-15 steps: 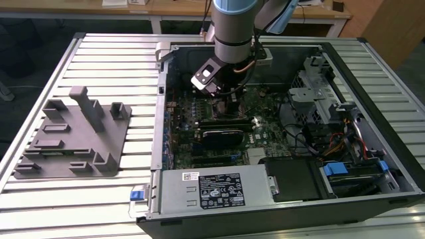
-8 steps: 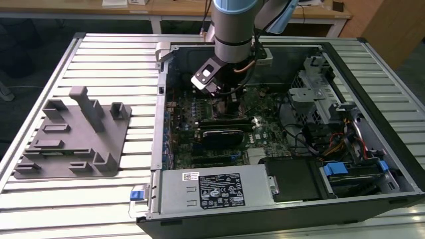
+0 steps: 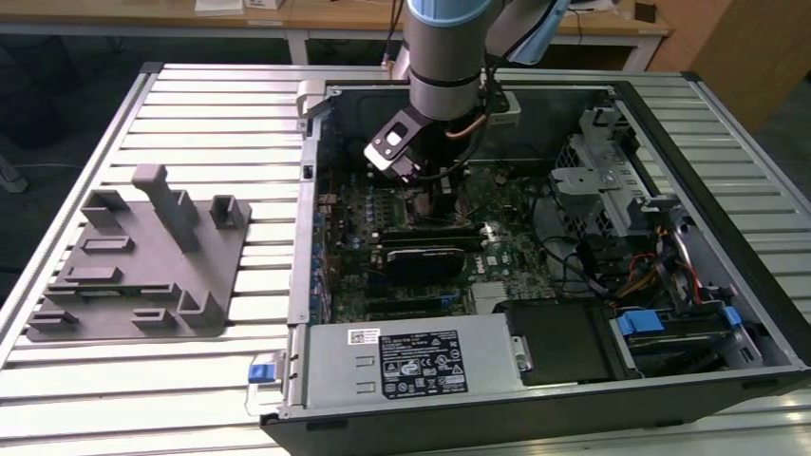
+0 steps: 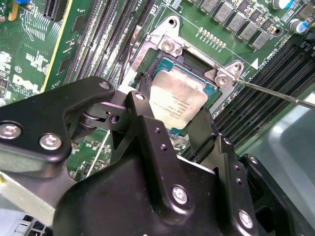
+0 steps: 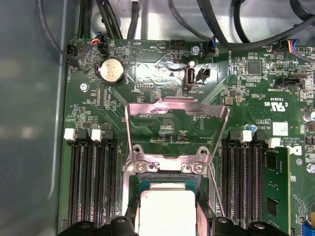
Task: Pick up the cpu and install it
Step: 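Place the cpu into insertion slot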
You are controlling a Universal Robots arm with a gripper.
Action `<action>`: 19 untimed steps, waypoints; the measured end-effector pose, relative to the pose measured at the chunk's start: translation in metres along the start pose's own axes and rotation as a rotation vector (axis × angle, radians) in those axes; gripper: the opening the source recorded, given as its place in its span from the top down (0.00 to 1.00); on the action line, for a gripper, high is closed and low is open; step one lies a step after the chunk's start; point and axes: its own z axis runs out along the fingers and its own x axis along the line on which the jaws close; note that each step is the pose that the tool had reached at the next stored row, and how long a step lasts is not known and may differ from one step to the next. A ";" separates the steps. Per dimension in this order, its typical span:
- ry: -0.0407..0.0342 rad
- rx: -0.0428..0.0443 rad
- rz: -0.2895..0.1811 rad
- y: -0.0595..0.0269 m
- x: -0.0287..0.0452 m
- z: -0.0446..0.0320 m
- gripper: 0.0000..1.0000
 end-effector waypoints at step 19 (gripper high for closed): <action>0.0012 -0.0001 0.004 0.0013 0.0000 0.0002 0.46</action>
